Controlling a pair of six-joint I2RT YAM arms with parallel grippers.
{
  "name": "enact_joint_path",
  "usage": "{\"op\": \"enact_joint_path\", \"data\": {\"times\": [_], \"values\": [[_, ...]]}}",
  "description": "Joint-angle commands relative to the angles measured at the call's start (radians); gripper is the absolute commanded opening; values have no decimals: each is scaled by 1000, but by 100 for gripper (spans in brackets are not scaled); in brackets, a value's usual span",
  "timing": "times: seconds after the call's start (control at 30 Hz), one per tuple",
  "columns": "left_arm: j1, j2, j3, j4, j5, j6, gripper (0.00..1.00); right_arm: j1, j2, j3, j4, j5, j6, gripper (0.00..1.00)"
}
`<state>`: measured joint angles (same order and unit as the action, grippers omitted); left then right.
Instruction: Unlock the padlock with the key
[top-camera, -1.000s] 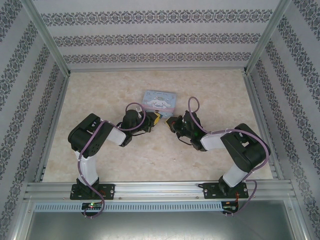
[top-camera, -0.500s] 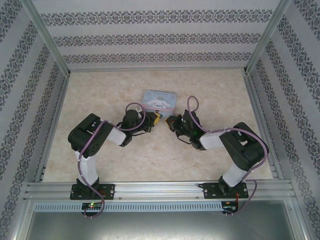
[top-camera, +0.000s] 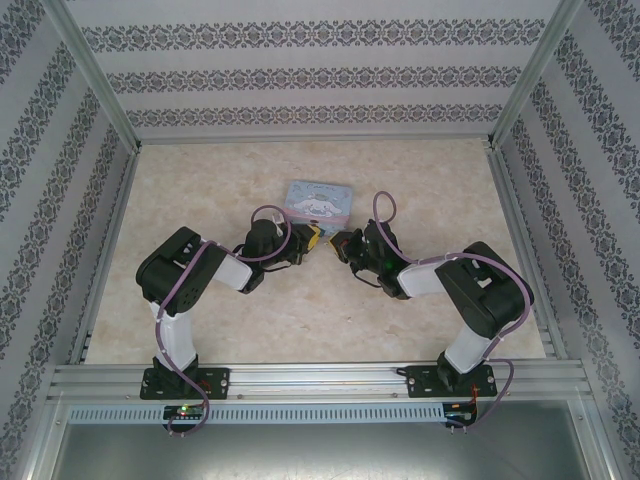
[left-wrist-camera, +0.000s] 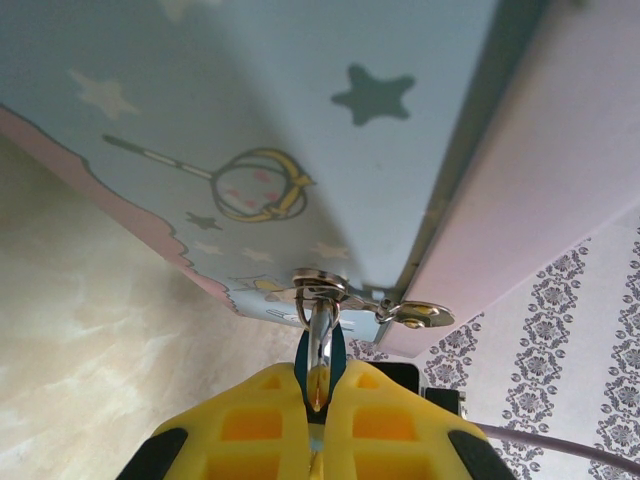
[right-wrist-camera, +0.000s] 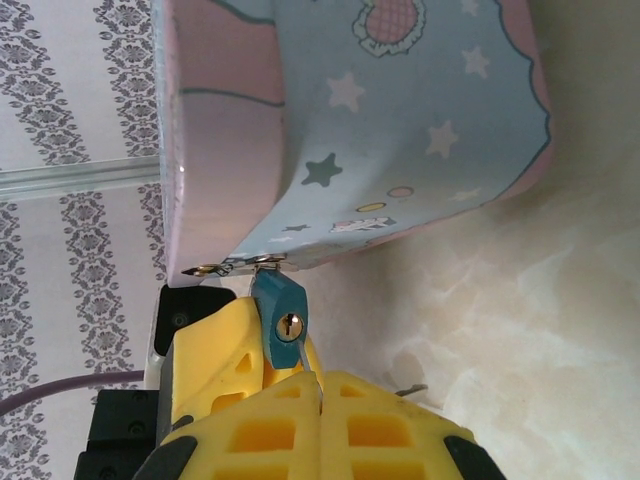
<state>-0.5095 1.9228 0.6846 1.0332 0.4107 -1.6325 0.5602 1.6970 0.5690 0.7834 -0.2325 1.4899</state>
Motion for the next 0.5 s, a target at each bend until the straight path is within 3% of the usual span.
{"op": "enact_joint_path", "data": {"times": [0.0,0.47], "values": [[-5,-25,3,73,-3,-1,0,-5,10,28,31,0,0,0],[-10,-18,8,77,-2,-6,0,-15,29,34,33,-5,-3,0]]}}
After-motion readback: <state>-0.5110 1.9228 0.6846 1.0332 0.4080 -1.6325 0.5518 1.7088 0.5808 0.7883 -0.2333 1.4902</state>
